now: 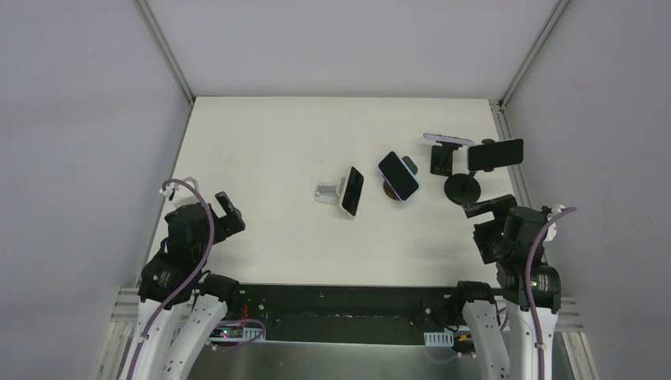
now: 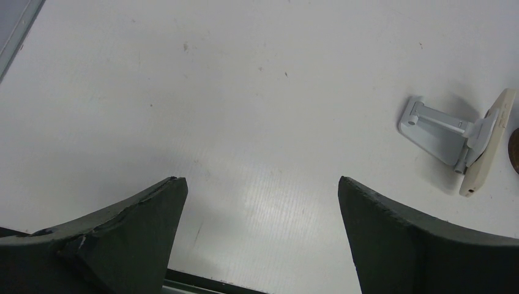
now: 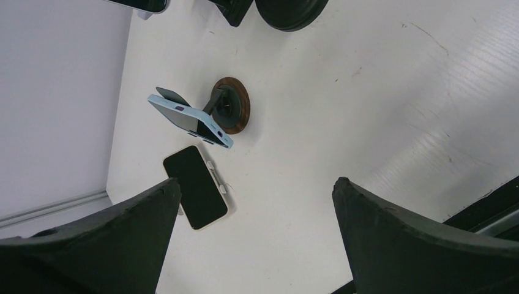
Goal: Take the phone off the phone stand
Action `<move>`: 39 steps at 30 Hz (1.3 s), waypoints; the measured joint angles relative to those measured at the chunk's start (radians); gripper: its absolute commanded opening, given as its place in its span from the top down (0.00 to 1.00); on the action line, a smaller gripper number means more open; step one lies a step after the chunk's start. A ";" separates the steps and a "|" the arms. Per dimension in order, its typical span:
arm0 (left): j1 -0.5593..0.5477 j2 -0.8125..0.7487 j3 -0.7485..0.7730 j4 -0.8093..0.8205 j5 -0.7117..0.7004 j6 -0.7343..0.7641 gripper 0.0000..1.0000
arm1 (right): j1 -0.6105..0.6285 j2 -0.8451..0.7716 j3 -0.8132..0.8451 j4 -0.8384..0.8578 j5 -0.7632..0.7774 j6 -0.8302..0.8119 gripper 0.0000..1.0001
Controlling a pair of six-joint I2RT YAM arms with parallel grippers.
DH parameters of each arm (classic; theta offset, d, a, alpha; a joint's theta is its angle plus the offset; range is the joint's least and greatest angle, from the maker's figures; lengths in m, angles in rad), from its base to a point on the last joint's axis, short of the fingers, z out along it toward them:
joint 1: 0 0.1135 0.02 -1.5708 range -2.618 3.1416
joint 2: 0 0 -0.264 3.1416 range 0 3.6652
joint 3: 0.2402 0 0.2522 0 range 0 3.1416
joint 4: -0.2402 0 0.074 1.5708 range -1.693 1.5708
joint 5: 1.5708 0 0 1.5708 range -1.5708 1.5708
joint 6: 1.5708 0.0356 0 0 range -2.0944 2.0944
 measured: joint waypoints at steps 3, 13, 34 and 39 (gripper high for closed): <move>0.000 -0.002 0.000 0.000 -0.001 -0.002 0.00 | 0.000 0.026 0.040 -0.009 -0.001 0.014 0.01; 0.000 0.000 -0.014 -0.005 -0.002 -0.018 0.00 | 0.000 0.169 0.262 -0.048 0.004 0.058 0.01; 0.003 0.045 -0.016 -0.005 0.032 -0.023 0.00 | -0.472 0.765 0.603 -0.012 -0.294 0.047 0.01; 0.016 0.062 -0.016 -0.005 0.054 -0.022 0.00 | -0.489 0.813 0.571 0.074 -0.324 0.010 0.01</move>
